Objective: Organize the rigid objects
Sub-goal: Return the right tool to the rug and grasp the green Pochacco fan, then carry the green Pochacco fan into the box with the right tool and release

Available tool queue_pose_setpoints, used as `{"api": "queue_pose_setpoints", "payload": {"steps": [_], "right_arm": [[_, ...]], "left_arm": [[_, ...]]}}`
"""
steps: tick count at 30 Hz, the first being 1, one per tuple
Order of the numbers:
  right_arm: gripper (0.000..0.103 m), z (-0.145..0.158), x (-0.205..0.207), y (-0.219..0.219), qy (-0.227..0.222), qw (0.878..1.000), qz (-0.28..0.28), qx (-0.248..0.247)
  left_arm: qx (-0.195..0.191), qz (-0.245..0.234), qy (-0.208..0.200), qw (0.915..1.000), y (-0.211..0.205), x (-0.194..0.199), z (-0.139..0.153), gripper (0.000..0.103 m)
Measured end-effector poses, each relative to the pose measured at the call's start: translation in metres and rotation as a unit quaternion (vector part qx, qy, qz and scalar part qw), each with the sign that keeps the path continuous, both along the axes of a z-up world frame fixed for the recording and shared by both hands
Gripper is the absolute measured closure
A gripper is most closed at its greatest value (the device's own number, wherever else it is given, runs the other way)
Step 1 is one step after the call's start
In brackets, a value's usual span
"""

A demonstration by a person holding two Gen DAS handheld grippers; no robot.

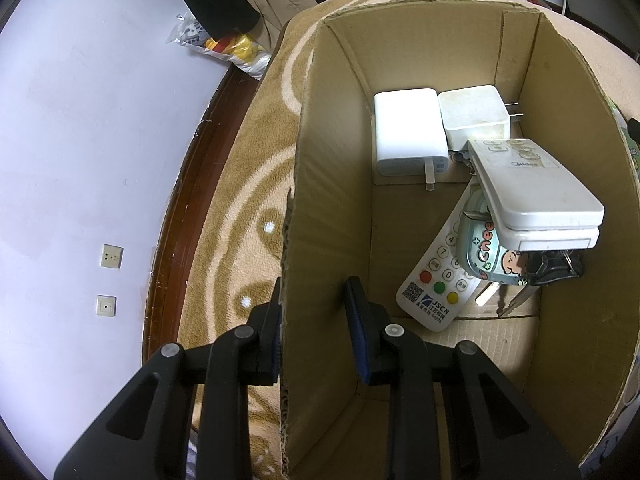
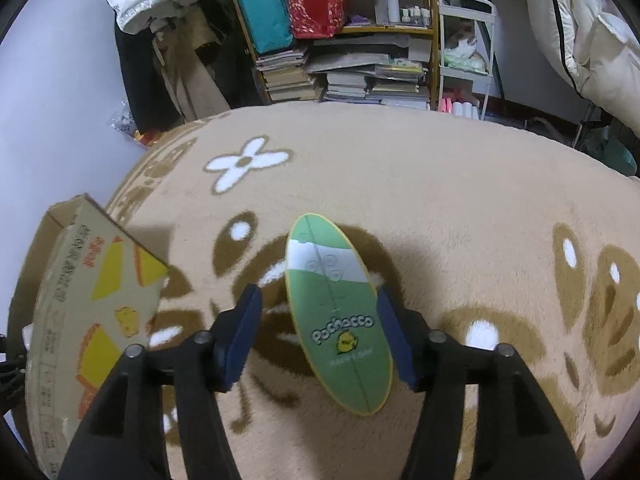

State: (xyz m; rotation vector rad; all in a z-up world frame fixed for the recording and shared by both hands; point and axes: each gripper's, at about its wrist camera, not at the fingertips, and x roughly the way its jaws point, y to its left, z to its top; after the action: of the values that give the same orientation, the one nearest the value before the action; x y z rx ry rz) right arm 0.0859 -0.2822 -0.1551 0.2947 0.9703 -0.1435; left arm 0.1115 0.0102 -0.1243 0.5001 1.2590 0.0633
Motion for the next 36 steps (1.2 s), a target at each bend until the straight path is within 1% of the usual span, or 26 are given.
{"api": "queue_pose_setpoints", "payload": {"steps": [2, 8, 11, 12, 13, 15, 16, 20, 23, 26, 29, 32, 36], "right_arm": [[0.031, -0.004, 0.002, -0.003, 0.006, 1.000, -0.001, 0.002], [0.028, -0.017, 0.008, -0.006, 0.023, 1.000, 0.003, 0.010], [0.027, -0.027, 0.008, -0.007, 0.026, 0.999, -0.006, 0.035], [0.027, -0.029, 0.007, -0.006, 0.025, 0.999, -0.008, 0.036], [0.028, -0.031, 0.006, -0.003, 0.025, 0.999, -0.009, 0.031], [0.041, -0.034, 0.006, 0.007, 0.034, 0.999, -0.008, -0.007], [0.043, -0.034, 0.005, 0.010, 0.036, 0.999, -0.006, -0.024], [0.043, -0.029, 0.000, 0.013, 0.022, 0.999, -0.005, -0.030], [0.044, -0.019, -0.004, 0.019, 0.011, 1.000, 0.003, -0.028], [0.044, -0.001, -0.008, 0.030, -0.012, 0.999, 0.017, -0.026], [0.044, 0.020, -0.009, 0.043, -0.041, 0.999, 0.032, -0.011], [0.044, 0.041, -0.011, 0.062, -0.064, 0.997, 0.051, 0.003], [0.044, 0.065, -0.014, 0.091, -0.088, 0.993, 0.084, 0.006]], "left_arm": [[-0.001, 0.001, 0.001, 1.0000, 0.001, 0.001, 0.000, 0.076], [0.000, -0.001, 0.002, 1.0000, 0.002, 0.002, -0.001, 0.075], [0.001, 0.000, 0.002, 1.0000, 0.001, 0.002, -0.002, 0.075], [0.001, 0.000, 0.002, 1.0000, 0.001, 0.002, -0.002, 0.075], [0.001, 0.000, 0.003, 1.0000, 0.001, 0.002, -0.003, 0.075], [0.002, -0.001, 0.003, 1.0000, 0.000, 0.002, -0.004, 0.075], [0.002, -0.001, 0.003, 1.0000, 0.001, 0.002, -0.004, 0.075], [0.002, -0.001, 0.003, 1.0000, 0.000, 0.002, -0.005, 0.075], [0.002, -0.001, 0.003, 1.0000, 0.000, 0.002, -0.005, 0.075], [0.002, -0.001, 0.003, 1.0000, 0.000, 0.002, -0.005, 0.075], [0.003, -0.001, 0.003, 1.0000, -0.001, 0.002, -0.005, 0.075], [0.002, -0.001, 0.003, 1.0000, -0.001, 0.002, -0.005, 0.075], [0.001, 0.000, 0.003, 1.0000, 0.000, 0.002, -0.005, 0.075]]}}
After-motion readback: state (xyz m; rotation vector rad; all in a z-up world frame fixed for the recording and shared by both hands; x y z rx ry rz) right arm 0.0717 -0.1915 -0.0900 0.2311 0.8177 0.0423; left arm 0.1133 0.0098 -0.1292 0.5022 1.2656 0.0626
